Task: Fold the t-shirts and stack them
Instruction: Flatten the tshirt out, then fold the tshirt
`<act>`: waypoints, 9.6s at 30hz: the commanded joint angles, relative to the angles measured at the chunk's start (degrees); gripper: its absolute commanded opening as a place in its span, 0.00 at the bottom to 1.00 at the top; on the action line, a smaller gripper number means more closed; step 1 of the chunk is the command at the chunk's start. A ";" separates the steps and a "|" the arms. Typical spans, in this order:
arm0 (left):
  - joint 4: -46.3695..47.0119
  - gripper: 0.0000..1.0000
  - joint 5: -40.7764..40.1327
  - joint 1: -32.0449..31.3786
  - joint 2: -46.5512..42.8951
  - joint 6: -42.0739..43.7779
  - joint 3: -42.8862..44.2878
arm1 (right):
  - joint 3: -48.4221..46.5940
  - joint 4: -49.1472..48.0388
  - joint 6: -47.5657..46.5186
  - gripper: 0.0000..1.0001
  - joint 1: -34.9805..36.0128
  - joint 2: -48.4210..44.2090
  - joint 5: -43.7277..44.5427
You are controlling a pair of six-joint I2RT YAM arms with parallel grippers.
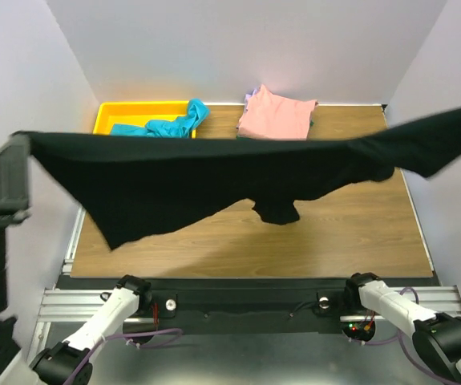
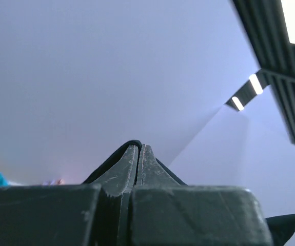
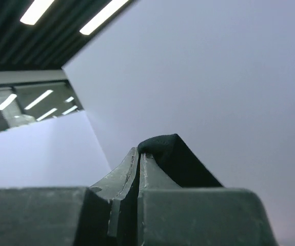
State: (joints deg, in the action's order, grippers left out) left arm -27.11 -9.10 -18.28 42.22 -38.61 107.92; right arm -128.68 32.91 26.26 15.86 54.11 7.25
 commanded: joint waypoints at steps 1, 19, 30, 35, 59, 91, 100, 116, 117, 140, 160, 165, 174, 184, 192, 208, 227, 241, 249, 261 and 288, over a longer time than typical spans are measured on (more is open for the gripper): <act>-0.39 0.00 1.02 0.00 1.11 2.75 6.84 | -8.93 -2.05 -2.97 0.00 0.31 2.67 -2.77; 11.88 0.00 -17.69 0.00 8.05 0.03 -24.57 | 23.15 -13.54 -10.53 0.01 0.31 9.79 16.83; 38.26 0.00 -19.73 3.16 28.68 0.90 -58.52 | 62.91 -32.02 -9.75 0.01 0.14 16.36 26.84; 35.82 0.00 -16.57 7.20 49.07 1.26 -48.00 | 61.02 -36.51 -8.33 0.01 -1.27 30.69 25.19; 27.64 0.00 -16.74 11.34 62.20 -0.94 -33.38 | 36.14 -40.11 -16.85 0.00 -3.73 54.17 13.06; 24.57 0.00 -9.62 13.27 49.63 0.20 -49.38 | 76.03 -6.12 5.38 0.00 -3.03 9.54 0.67; 22.02 0.00 -9.00 14.15 46.56 0.55 -51.14 | 83.06 3.30 8.37 0.01 -3.03 -2.69 -5.75; 14.37 0.00 -12.25 14.33 46.29 -1.99 -53.77 | 96.68 10.60 19.62 0.04 -2.67 -15.25 -11.82; 14.63 0.01 -12.25 14.33 46.12 -2.17 -54.21 | 97.47 10.60 19.79 0.05 -2.67 -15.52 -11.73; 18.49 0.98 -3.39 14.33 35.37 -1.12 -53.96 | 87.47 -2.75 18.04 0.86 -2.76 1.07 11.97; 29.14 0.98 3.31 13.80 55.52 1.26 -49.82 | 69.18 -16.12 10.83 0.53 -6.63 40.02 18.51; 28.17 0.98 1.72 13.89 56.31 1.08 -50.17 | 70.14 -17.17 10.39 0.50 -7.86 41.60 17.98; 27.20 0.98 -1.18 14.33 56.92 0.91 -51.14 | 70.67 -19.72 8.37 0.11 -9.00 41.78 15.87; 25.53 0.98 -2.15 15.12 56.40 0.29 -52.37 | 74.80 -19.81 8.37 0.00 -10.49 33.62 20.09; 24.83 0.98 -2.23 15.65 56.31 -0.24 -52.90 | 77.62 -19.72 8.28 0.00 -13.13 31.85 21.32; 22.46 0.98 -1.27 16.26 52.18 0.03 -49.91 | 74.53 -17.27 6.43 1.00 -13.75 23.52 4.12; 25.27 0.98 4.09 16.26 46.46 0.73 -56.94 | 89.40 -17.00 11.88 1.00 -7.51 20.85 -1.46; 26.15 0.98 4.89 16.26 56.66 0.55 -52.47 | 71.13 -17.17 10.22 1.00 -11.81 47.92 3.92; 25.18 0.98 4.19 16.26 59.12 0.12 -49.04 | 59.18 -17.61 6.43 1.00 -13.04 56.19 4.44; 13.42 0.98 -7.58 14.95 44.47 -4.88 -51.49 | 67.32 -17.26 5.47 1.00 -12.96 37.26 1.28; -3.47 0.59 -15.95 -11.34 50.85 -15.09 -54.22 | 95.11 -14.10 11.53 1.00 -12.96 5.13 -6.28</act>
State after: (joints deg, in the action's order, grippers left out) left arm -27.79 -22.31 -29.39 91.46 -52.51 51.83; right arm -32.71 20.12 37.78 3.33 57.87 1.48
